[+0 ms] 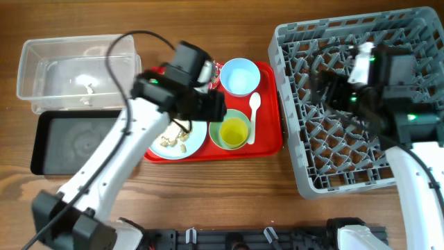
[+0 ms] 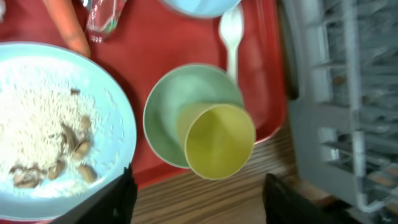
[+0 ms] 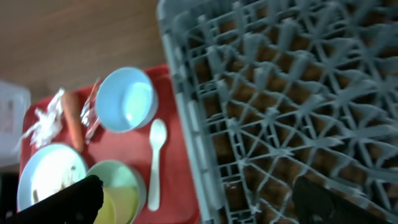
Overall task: Sort waste into correct bins and load items into the dishwasher rack
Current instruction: 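Reach the left gripper into the green bowl and grasp the yellow cup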
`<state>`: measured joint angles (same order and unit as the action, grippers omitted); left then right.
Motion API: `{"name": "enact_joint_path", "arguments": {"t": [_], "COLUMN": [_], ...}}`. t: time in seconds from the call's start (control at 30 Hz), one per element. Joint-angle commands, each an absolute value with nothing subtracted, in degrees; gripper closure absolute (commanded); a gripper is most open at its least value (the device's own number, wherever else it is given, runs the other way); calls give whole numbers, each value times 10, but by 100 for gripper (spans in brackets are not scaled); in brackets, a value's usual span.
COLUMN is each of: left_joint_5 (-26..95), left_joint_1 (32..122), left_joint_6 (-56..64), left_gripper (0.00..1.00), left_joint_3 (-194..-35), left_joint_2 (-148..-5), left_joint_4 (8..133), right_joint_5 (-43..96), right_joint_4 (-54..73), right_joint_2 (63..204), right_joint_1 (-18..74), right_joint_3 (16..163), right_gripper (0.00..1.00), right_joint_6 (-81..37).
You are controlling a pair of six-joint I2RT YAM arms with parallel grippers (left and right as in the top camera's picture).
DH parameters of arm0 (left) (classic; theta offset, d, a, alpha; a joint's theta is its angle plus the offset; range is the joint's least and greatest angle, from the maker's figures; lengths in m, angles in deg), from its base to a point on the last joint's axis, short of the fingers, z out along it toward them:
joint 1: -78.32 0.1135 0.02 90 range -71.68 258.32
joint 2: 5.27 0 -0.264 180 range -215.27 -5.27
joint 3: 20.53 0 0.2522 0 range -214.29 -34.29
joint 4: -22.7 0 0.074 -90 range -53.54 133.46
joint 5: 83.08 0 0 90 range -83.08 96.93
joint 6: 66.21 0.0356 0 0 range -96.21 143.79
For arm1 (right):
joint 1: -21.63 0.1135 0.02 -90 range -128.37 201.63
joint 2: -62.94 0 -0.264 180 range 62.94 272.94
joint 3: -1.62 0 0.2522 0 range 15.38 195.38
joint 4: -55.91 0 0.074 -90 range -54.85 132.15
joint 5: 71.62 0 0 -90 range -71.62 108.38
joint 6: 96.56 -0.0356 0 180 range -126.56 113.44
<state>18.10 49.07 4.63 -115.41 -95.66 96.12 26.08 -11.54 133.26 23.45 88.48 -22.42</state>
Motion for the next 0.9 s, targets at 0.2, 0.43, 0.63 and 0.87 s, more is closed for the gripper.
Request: {"name": "enact_joint_path", "arguments": {"t": [0.2, 0.43, 0.63, 0.87], "left_joint_5": [79, 107, 105, 187], "left_joint_1": [429, 428, 438, 515], "left_joint_6": [18, 17, 16, 41], "left_gripper": [39, 75, 96, 96], "left_joint_3": [-1159, -1159, -1182, -1281], "left_joint_2": [-1083, -1133, -1118, -1048], "left_joint_4": [937, 932, 938, 1029], "right_joint_5": [274, 274, 274, 326], "right_joint_4": [-133, -141, -141, -145], "right_joint_2": [1333, 1334, 1334, 1333], "right_joint_1": [228, 228, 228, 228], "right_joint_3": [899, 899, 899, 899], "right_gripper": [0, 0, 0, 0], "right_joint_6": [-231, -231, -231, -228]}}
